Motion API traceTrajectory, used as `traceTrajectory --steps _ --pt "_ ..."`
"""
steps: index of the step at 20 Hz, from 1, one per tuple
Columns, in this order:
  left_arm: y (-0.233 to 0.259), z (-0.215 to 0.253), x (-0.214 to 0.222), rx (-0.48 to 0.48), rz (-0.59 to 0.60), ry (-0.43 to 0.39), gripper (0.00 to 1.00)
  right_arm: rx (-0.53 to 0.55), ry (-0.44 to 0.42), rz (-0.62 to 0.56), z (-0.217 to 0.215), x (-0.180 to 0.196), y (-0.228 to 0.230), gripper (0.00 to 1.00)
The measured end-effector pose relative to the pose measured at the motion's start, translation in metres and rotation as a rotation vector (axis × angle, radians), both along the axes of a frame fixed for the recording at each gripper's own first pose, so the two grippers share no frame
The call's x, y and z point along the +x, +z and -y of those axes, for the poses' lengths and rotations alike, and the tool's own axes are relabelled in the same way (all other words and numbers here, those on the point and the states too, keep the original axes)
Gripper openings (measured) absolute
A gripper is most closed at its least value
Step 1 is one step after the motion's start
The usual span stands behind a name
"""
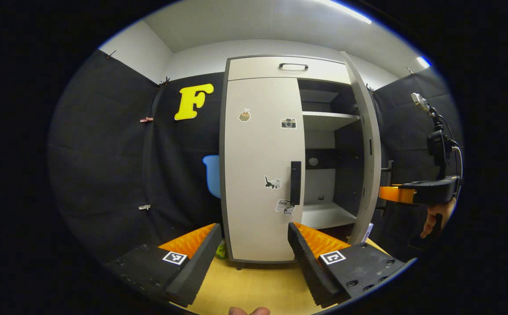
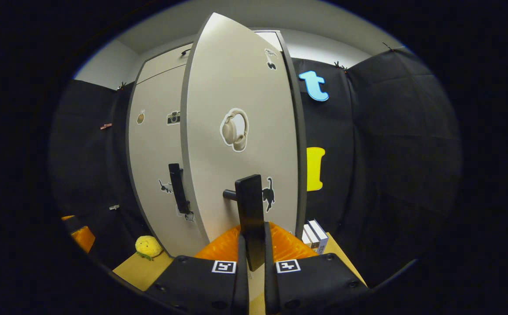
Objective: Open the right door of the double-door shoe cabinet with the right hand, and open the left door with the left hand.
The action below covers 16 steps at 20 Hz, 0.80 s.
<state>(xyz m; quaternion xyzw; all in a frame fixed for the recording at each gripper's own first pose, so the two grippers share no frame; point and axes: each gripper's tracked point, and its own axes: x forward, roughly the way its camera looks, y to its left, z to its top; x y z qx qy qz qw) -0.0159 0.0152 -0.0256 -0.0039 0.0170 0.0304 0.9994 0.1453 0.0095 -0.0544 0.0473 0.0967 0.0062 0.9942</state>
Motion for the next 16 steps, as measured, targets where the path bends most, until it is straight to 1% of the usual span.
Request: traceTrajectory --steps 2,4,8,10,13,15,16 --pt "-0.002 0.016 0.003 -0.003 -0.005 -0.024 0.95 0.002 -0.002 -0.005 0.015 -0.006 0.0 0.18" --pt "-0.003 0.029 0.007 0.003 -0.009 -0.037 0.95 -0.001 0.016 -0.012 0.024 -0.01 -0.001 0.18" --pt "0.002 0.056 0.014 0.002 -0.001 -0.05 0.95 0.017 0.032 -0.016 0.042 -0.016 -0.003 0.17" --pt "0.003 0.068 0.017 -0.004 -0.002 -0.056 0.95 -0.003 0.02 -0.026 0.057 -0.015 -0.009 0.17" --pt "0.006 0.081 0.023 0.008 0.003 -0.06 0.95 -0.023 -0.009 -0.021 0.08 -0.011 -0.007 0.17" --pt "0.006 0.089 0.029 0.012 0.001 -0.058 0.95 -0.042 -0.041 -0.024 0.101 -0.012 -0.006 0.12" --pt "0.007 0.094 0.032 0.012 -0.001 -0.06 0.95 -0.03 -0.033 -0.016 0.107 -0.005 -0.003 0.07"
